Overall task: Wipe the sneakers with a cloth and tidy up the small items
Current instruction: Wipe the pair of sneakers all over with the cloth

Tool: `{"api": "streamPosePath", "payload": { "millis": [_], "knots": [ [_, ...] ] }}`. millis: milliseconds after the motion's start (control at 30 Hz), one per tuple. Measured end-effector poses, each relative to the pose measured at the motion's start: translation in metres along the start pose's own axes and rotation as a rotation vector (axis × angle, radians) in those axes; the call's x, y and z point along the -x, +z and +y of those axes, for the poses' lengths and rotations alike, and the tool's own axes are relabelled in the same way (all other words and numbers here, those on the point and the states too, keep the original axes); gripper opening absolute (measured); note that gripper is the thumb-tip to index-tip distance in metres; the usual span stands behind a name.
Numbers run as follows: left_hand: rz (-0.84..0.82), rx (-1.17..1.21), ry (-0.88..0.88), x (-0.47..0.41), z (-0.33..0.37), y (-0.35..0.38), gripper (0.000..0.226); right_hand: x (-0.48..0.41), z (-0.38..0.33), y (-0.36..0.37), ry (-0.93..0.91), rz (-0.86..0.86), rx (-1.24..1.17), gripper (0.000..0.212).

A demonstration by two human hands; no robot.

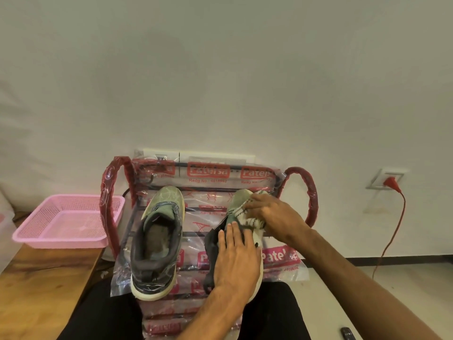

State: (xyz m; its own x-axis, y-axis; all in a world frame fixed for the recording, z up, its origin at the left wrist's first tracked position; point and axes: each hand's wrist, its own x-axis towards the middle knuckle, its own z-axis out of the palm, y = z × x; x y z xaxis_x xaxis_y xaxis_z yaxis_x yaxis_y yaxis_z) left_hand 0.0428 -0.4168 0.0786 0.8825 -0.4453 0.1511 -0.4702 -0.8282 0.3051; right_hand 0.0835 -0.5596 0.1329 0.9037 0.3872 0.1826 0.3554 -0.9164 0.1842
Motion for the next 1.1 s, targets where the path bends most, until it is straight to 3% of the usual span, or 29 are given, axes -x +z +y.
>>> {"api": "streamPosePath", "payload": {
  "millis": [133, 300, 467, 633, 800, 967, 1100],
  "knots": [
    [-0.014, -0.042, -0.002, 0.001, 0.002, 0.000, 0.052, -0.003, 0.001, 0.003, 0.210, -0.021, 0.120, 0.056],
    [-0.115, -0.072, -0.013, 0.000, 0.004, -0.011, 0.051, 0.002, -0.016, 0.016, 0.517, 0.110, -0.203, 0.051],
    [-0.203, -0.092, 0.024, -0.004, 0.013, -0.024, 0.055, 0.016, -0.006, 0.027, 0.696, 0.106, -0.492, 0.045],
    [-0.194, -0.087, 0.032, -0.010, 0.019, -0.038, 0.056, 0.026, -0.005, 0.029, 0.767, 0.073, -0.633, 0.037],
    [-0.223, -0.034, -0.046, -0.018, 0.011, -0.045, 0.071, 0.030, -0.013, 0.036, 0.808, 0.079, -0.724, 0.037],
    [-0.210, 0.098, -0.067, -0.012, 0.017, -0.046, 0.049, 0.027, -0.020, 0.033, 0.804, 0.158, -0.846, 0.025],
    [-0.139, 0.042, -0.029, -0.003, 0.029, -0.045, 0.051, 0.027, -0.012, 0.026, 0.774, 0.175, -0.862, 0.023]
  ]
}}
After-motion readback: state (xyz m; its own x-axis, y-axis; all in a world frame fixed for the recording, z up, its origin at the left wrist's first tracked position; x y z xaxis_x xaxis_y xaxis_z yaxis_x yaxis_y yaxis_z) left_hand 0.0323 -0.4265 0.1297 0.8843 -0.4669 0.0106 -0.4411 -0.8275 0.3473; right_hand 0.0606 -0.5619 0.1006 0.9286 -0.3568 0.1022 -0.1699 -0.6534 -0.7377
